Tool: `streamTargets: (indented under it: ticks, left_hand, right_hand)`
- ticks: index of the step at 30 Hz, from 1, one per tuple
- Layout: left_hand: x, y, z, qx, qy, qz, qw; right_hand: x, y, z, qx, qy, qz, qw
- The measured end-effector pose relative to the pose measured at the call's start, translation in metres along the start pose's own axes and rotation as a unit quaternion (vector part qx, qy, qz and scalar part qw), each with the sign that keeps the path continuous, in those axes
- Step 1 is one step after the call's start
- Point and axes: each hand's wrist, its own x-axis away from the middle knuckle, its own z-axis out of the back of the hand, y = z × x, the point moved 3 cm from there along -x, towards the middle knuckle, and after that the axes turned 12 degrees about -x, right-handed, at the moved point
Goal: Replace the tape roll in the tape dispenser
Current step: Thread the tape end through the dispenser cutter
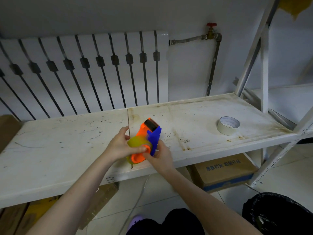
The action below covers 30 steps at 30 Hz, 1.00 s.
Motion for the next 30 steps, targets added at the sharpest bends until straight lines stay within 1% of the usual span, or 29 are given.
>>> streamTargets:
  ticks: [1,3,7,10,12,15,17,22,27,30]
  left_hand:
    - [0.002,-0.009,-0.001,-0.023,-0.022,0.018,0.999]
    - [0.006,-0.022,-0.004,-0.022,-0.042,0.026,0.999]
    - [0.012,-0.020,-0.008,0.048,-0.019,0.005,0.999]
    - [0.013,-0.005,-0.016,0.100,-0.017,-0.011,0.995]
    - [0.011,0.003,-0.021,0.099,-0.018,-0.016,0.995]
    - [0.007,0.011,-0.028,0.076,-0.028,-0.030,0.996]
    - [0.005,0.016,-0.031,0.072,-0.031,-0.036,0.996]
    - [0.001,0.027,-0.038,0.060,-0.039,-0.057,0.996]
    - [0.000,0.034,-0.027,0.063,-0.034,-0.054,0.996]
    - [-0.003,0.042,-0.019,0.077,-0.025,-0.063,0.995]
  right_hand:
    - [-0.002,0.002,0.001,0.015,0.024,-0.001,1.000]
    - [-0.003,0.002,0.002,0.031,0.052,-0.011,0.998]
    - [-0.006,-0.012,0.018,0.055,0.066,0.008,0.996]
    - [-0.014,-0.030,0.050,0.132,0.096,0.040,0.986]
    - [-0.024,-0.040,0.079,0.193,0.114,0.040,0.974]
    - [-0.037,-0.052,0.117,0.277,0.116,0.028,0.953]
    - [-0.042,-0.055,0.131,0.308,0.116,0.024,0.944]
    - [-0.050,-0.050,0.150,0.329,0.135,-0.005,0.935]
    - [-0.061,-0.043,0.170,0.341,0.155,-0.045,0.926]
    - [-0.067,-0.033,0.179,0.339,0.161,-0.044,0.926]
